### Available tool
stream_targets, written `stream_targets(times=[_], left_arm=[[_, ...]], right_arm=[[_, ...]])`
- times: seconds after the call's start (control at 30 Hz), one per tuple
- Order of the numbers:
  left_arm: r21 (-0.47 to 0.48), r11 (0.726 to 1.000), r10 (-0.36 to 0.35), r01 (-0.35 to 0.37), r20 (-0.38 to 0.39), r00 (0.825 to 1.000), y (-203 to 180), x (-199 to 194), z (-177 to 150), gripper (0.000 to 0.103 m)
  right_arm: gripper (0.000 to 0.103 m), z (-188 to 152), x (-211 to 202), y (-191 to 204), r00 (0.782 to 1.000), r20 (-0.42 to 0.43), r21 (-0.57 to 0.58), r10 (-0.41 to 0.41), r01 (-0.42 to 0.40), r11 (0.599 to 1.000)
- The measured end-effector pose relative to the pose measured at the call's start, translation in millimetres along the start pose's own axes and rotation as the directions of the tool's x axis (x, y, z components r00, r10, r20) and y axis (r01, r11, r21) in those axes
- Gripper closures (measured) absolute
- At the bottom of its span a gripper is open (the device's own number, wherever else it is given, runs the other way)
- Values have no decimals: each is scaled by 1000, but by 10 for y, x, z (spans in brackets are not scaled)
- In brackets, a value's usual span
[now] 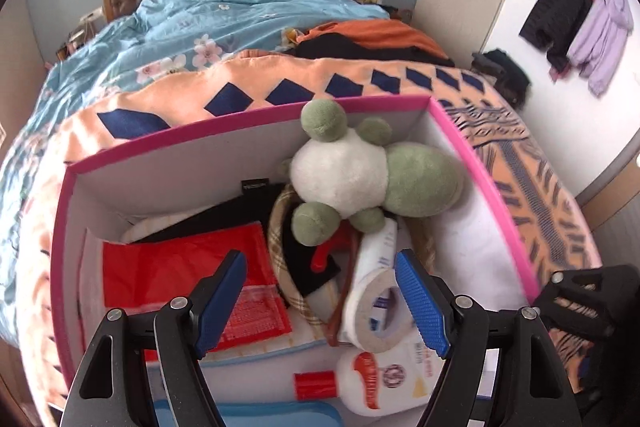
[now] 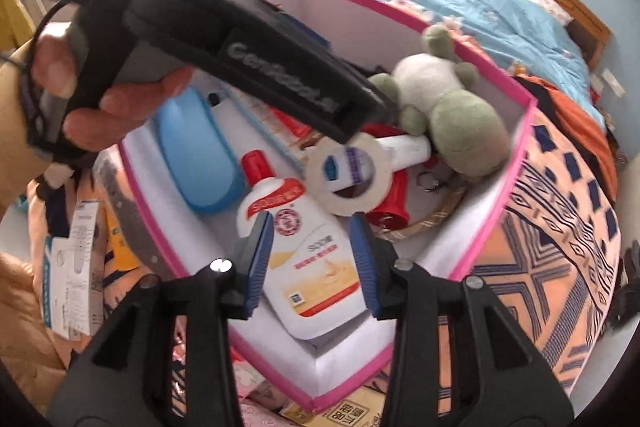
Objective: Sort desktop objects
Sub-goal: 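Withdraw the left tool from the box toward the clear bag with black strap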
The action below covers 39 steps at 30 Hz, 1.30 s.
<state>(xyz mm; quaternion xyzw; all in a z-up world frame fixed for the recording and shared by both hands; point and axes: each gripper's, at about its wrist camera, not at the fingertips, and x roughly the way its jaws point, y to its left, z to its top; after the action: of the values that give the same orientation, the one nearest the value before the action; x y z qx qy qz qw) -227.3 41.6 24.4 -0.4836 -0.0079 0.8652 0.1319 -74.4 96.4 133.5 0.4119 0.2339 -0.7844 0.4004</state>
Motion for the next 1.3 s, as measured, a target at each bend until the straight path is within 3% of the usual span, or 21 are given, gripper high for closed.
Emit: stream_targets(times=[0.07,0.13,0.27,0.4,0.5,0.6,0.7,0.83,0.9,1.0,1.03,1.1,1.2,1.3], left_arm=[[-8,1000,-25,25,-18,1000,-36,26,-53,25],[24,999,39,-39,-1,999,-105,19,-113,27],[27,999,32,-36,135,990,-149,-315,-249,24],[28,998,46,-54,240,970,-178,-643,-431,19],[23,996,79,-91,311,947,-193,-888,-642,17],[20,991,116,-132,358,926,-190,-1069,-851,6],[7,985,158,-175,390,907,-155,-1214,-1113,2],[-7,973,215,-231,396,893,-71,-1288,-1398,2],[-16,969,236,-248,376,896,-13,-1282,-1515,2],[-24,953,291,-303,361,886,37,-1266,-1712,2],[-26,945,313,-325,355,881,46,-1248,-1763,2],[-19,941,325,-338,327,887,87,-1177,-1867,2],[-30,939,336,-343,292,895,155,-1098,-1969,2],[-46,941,335,-335,266,904,246,-1038,-2040,2]], right_arm=[[62,-28,-16,-10,1000,19,6,-15,15,1000],[61,-54,-68,-28,999,46,30,-25,24,999],[48,-116,-202,21,993,101,61,-59,53,997],[43,-199,-379,91,985,162,94,-66,52,994],[43,-286,-546,160,975,220,134,-26,-4,991],[43,-386,-733,308,962,274,141,2,-42,989],[43,-484,-818,492,952,291,129,94,-137,982],[43,-563,-645,752,947,222,126,231,-262,957],[43,-575,-477,835,956,171,138,237,-261,955],[43,-589,-202,865,962,105,180,251,-267,947],[43,-596,-100,861,967,75,200,244,-255,946],[43,-641,44,854,979,24,223,203,-203,953],[45,-695,88,789,984,9,263,177,-173,949],[45,-732,16,744,997,-12,279,79,-72,958]])
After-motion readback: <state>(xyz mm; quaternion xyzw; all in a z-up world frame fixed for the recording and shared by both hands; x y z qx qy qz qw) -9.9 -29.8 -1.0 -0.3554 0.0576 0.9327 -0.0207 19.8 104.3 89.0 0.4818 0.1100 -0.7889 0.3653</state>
